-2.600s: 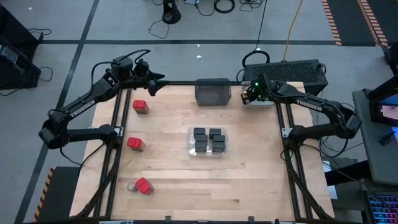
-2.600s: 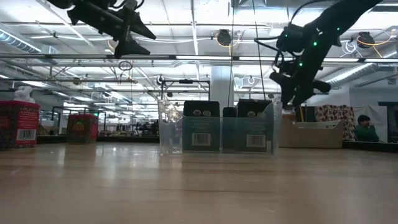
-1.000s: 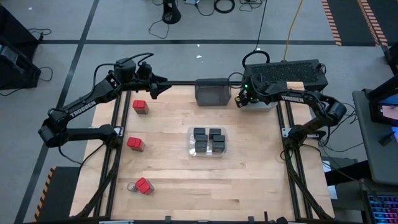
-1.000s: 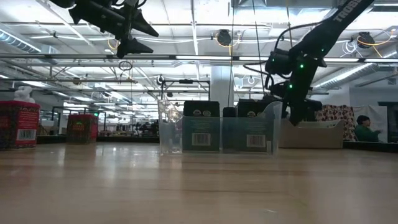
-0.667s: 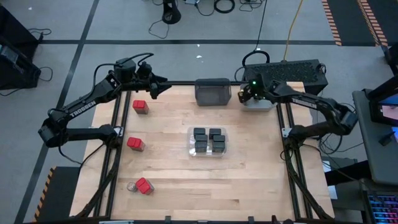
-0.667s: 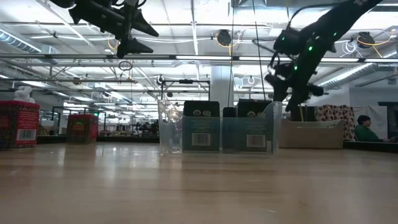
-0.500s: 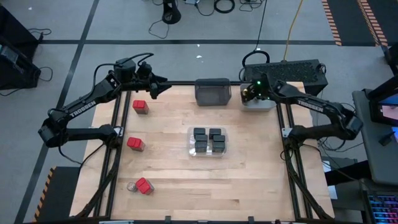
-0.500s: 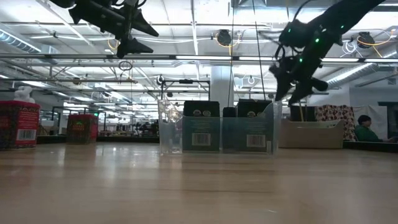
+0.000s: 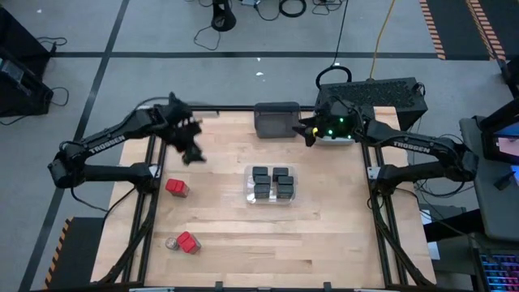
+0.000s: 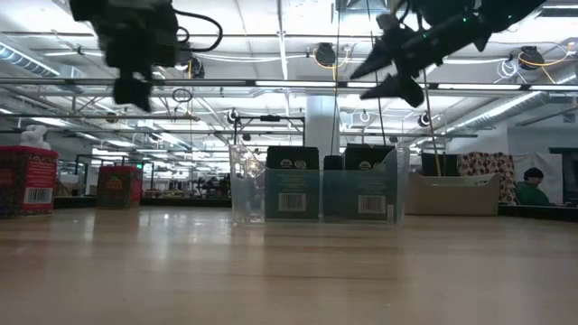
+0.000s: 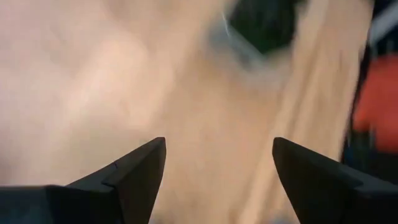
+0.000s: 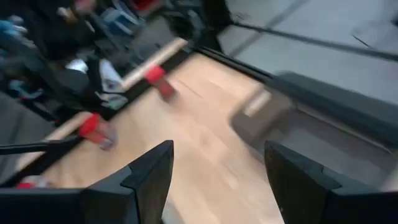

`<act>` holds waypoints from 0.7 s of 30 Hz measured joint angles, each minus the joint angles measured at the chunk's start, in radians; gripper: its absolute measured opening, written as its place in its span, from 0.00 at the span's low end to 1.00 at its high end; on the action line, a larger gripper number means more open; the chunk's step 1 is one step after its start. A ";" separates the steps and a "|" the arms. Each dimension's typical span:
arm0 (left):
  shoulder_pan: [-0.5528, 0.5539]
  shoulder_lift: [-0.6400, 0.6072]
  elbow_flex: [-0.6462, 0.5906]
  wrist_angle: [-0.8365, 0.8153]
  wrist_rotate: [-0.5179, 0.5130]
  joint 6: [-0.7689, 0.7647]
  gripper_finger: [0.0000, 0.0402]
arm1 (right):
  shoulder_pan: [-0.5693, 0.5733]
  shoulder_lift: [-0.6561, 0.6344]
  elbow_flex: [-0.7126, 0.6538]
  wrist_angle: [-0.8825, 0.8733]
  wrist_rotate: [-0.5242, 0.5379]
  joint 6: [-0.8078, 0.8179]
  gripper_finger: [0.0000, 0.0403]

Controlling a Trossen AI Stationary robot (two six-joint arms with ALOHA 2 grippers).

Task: Sort spices by type
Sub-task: Put the brown seasoning into the gray bin

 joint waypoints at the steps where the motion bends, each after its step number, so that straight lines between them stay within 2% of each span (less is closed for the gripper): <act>1: -0.043 0.000 0.000 -0.046 0.000 0.002 0.75 | 0.014 0.000 0.000 0.024 0.000 -0.001 0.57; 6: -0.280 -0.003 0.040 -0.223 -0.030 -0.010 0.75 | 0.039 0.001 0.000 0.104 0.005 -0.001 0.57; 11: -0.481 -0.003 0.102 -0.339 -0.125 -0.083 0.75 | 0.040 0.001 0.000 0.108 0.004 -0.003 0.57; 18: -0.761 0.005 0.108 -0.348 -0.246 -0.307 0.75 | 0.124 0.007 0.000 0.114 -0.025 -0.078 0.57; 21: -0.889 0.022 0.108 -0.318 -0.267 -0.431 0.75 | 0.167 0.014 0.000 0.112 -0.029 -0.082 0.57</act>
